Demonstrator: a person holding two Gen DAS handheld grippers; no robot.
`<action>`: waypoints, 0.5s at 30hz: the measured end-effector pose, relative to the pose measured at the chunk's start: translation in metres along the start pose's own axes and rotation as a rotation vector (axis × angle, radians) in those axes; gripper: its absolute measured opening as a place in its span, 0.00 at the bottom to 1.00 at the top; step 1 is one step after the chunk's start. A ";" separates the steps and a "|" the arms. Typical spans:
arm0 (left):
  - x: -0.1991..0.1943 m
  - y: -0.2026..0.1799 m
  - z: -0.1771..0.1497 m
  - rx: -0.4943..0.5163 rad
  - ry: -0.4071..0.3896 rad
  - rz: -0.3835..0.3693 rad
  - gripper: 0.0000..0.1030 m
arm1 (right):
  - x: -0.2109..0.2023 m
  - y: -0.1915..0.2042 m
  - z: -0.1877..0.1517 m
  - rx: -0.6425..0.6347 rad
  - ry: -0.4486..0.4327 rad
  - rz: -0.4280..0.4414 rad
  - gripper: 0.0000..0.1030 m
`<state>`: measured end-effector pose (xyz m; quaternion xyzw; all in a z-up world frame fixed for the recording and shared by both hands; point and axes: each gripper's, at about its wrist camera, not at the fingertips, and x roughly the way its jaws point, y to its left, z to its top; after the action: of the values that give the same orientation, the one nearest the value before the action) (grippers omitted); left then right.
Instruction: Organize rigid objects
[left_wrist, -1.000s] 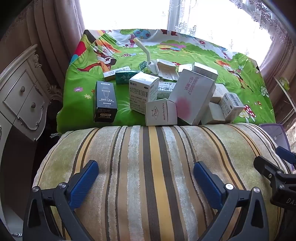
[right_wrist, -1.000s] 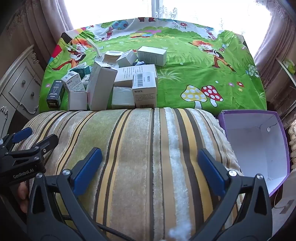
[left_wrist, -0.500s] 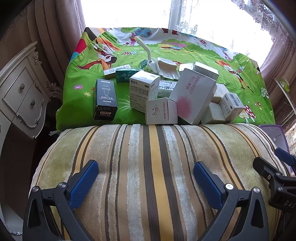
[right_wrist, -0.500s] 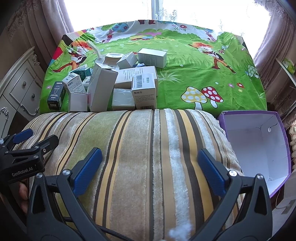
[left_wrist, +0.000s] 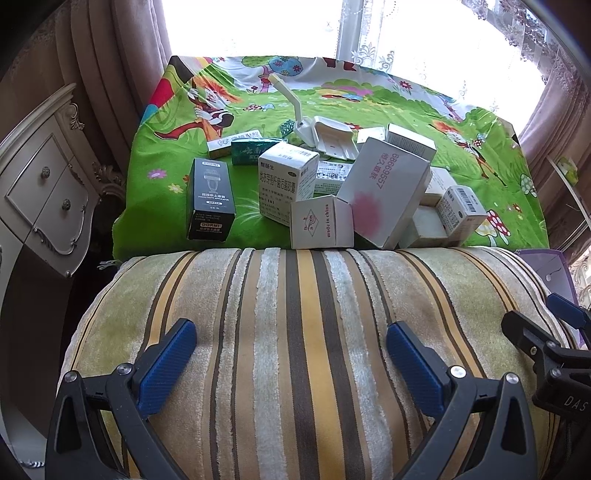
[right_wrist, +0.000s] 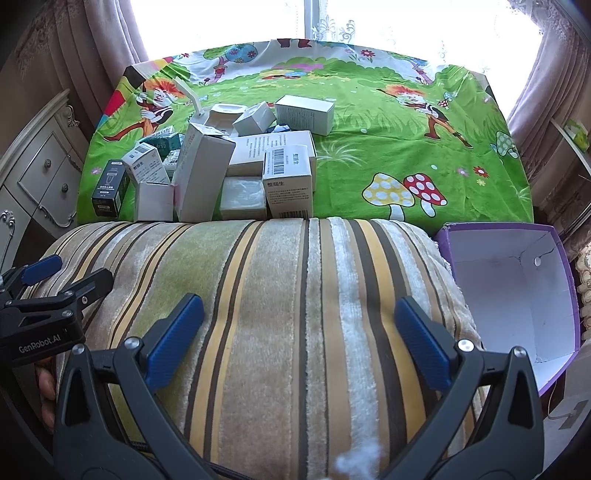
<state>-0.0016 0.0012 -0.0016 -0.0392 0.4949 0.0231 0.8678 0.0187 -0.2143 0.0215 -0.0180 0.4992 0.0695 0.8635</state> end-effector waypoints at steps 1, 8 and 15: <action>-0.001 0.000 -0.001 0.001 -0.003 -0.001 1.00 | 0.000 -0.001 0.000 0.005 0.002 0.005 1.00; -0.003 0.002 -0.001 -0.008 -0.014 -0.016 1.00 | 0.004 -0.003 0.009 -0.010 0.085 0.030 1.00; -0.005 0.002 -0.001 -0.003 -0.024 -0.020 1.00 | 0.004 -0.004 0.010 -0.009 0.089 0.039 1.00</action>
<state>-0.0054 0.0028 0.0023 -0.0451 0.4840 0.0157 0.8737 0.0296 -0.2170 0.0226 -0.0150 0.5372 0.0878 0.8388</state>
